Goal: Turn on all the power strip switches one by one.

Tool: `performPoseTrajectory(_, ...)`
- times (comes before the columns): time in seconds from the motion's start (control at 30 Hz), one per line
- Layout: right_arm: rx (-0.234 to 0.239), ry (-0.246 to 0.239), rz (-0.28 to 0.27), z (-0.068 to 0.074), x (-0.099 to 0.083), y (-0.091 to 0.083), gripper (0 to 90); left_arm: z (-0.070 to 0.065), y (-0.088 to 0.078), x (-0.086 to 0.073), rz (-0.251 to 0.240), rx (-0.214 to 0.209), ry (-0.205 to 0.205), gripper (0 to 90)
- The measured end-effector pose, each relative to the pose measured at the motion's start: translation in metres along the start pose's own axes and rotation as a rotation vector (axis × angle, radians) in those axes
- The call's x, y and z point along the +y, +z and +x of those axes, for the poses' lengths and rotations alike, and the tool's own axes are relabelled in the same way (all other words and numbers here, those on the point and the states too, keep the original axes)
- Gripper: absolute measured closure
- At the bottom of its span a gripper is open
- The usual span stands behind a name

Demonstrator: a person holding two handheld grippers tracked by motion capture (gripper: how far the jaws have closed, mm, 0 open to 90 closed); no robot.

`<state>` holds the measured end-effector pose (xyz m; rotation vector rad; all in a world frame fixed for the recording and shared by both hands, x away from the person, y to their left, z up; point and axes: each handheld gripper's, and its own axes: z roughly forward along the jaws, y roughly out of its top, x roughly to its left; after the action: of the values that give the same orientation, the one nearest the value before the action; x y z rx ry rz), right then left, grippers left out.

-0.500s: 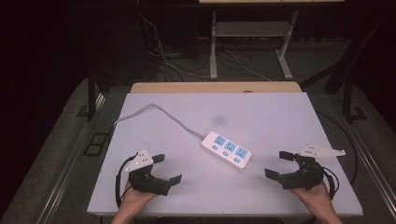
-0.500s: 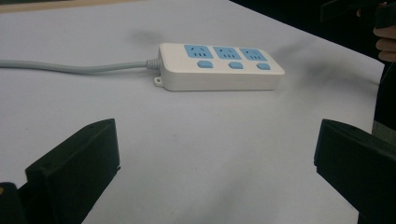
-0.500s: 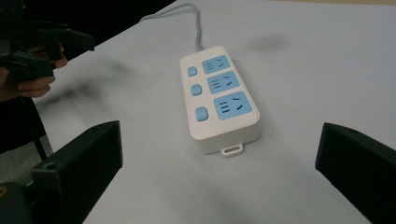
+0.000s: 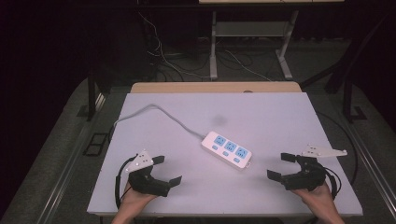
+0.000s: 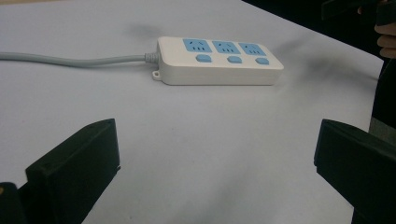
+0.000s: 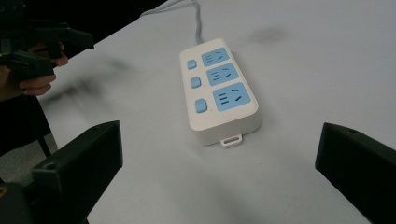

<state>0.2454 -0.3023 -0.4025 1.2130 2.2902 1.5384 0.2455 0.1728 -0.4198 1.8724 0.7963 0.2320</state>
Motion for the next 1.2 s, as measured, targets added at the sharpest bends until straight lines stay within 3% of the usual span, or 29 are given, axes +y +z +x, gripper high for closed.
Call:
performPoseTrajectory(0.6, 0.000, -0.014, 0.069, 0.000, 0.006, 0.005, 0.7, 0.000, 0.003, -0.002, 0.029, -0.007, -0.001, 0.0)
performPoseTrajectory(1.2, 0.010, -0.068, 0.118, 0.005, 0.034, 0.010, 0.8, 0.000, 0.003, -0.002, 0.039, 0.001, -0.009, 0.0)
